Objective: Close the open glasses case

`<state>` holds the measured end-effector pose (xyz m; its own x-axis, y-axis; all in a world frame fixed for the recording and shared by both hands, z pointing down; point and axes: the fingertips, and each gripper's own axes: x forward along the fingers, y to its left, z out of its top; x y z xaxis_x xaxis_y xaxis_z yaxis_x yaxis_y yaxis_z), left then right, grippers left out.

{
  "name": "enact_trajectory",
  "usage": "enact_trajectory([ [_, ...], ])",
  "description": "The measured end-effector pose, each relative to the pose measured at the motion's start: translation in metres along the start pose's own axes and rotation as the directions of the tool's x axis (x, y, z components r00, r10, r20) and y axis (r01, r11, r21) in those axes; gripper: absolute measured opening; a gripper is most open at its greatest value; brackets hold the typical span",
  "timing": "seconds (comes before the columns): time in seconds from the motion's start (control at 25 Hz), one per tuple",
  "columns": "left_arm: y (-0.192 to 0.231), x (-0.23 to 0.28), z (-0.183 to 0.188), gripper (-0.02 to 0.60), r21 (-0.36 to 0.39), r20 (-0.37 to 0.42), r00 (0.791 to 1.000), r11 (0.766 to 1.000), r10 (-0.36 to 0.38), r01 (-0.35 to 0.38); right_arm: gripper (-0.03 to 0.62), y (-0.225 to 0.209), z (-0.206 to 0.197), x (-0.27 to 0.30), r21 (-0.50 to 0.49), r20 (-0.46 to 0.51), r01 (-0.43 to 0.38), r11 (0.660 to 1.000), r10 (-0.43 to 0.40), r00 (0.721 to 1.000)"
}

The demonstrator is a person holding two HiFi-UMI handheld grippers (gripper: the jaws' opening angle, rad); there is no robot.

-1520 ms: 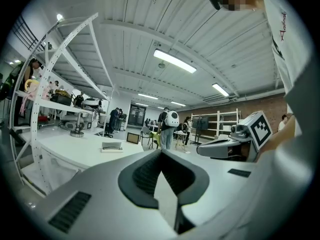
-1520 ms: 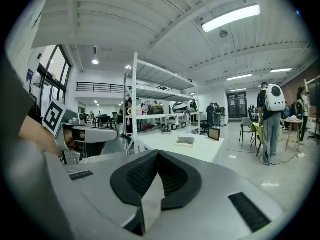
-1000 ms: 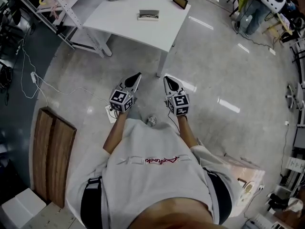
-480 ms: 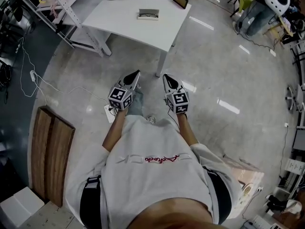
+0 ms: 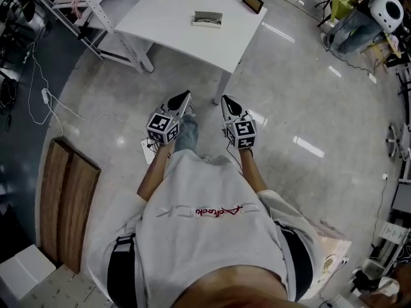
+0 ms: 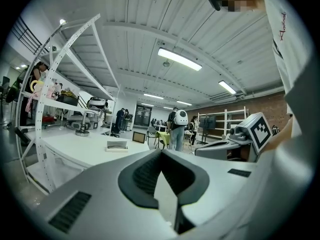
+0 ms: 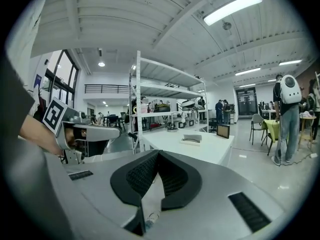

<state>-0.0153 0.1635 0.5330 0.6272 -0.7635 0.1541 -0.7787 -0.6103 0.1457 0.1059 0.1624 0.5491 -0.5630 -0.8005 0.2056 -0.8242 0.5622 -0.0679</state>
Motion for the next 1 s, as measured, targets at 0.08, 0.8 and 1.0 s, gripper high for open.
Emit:
enact_trajectory([
  [0.08,0.009,0.003,-0.004,0.028,-0.008,-0.001,1.0,1.0,0.006,-0.006,0.021,0.001,-0.001,0.01,-0.002,-0.005,-0.007,1.0,0.007,1.0],
  [0.8,0.104,0.086,0.007,0.028,-0.07,-0.004,1.0,0.998,-0.006,0.006,0.021,-0.046,0.012,0.126,-0.003,-0.063,-0.016,1.0,0.016,0.998],
  [1.0,0.137,0.105,0.016,0.028,-0.084,-0.006,1.0,0.996,-0.012,0.011,0.021,-0.054,0.026,0.163,-0.011,-0.068,-0.013,1.0,0.012,0.998],
])
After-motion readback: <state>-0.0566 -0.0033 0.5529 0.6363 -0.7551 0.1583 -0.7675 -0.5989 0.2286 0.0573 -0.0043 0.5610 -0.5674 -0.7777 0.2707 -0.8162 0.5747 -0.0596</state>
